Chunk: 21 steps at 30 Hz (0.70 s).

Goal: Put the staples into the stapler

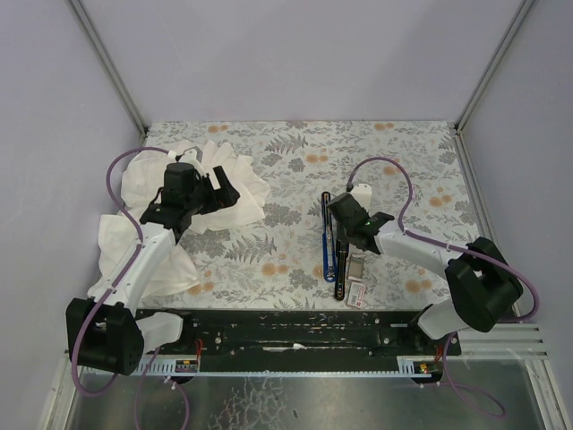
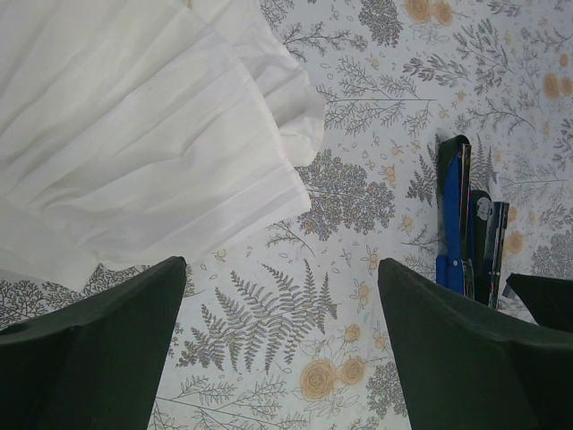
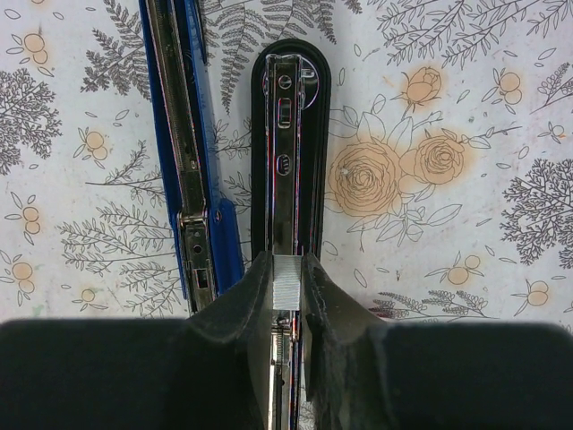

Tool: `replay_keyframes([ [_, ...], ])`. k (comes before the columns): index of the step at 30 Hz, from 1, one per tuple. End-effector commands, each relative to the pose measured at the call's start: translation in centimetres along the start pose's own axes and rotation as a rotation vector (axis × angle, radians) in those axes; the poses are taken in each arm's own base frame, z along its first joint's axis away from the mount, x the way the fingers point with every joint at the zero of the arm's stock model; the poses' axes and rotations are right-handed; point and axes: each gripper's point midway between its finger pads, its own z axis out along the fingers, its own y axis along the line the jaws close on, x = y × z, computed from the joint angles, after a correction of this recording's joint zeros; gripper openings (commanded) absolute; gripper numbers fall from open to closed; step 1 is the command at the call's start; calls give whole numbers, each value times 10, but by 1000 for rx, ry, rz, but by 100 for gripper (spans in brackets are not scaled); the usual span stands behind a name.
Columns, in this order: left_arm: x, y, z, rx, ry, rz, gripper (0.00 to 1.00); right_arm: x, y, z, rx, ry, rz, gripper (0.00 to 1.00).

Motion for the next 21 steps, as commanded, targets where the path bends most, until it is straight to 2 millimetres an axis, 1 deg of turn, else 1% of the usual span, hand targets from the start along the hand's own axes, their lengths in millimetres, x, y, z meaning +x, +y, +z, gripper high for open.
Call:
replay_keyframes([
  [1, 3, 5, 0, -10, 17, 6, 88, -19, 4, 2, 4, -60, 54, 18],
  [6, 5, 6, 1, -7, 23, 1, 88, -19, 7, 4, -5, -57, 59, 18],
  [15, 5, 6, 2, -4, 28, -4, 88, -15, 5, 9, 6, -45, 53, 17],
  [21, 6, 7, 3, -3, 32, -7, 88, -17, 7, 8, 1, -51, 59, 17],
])
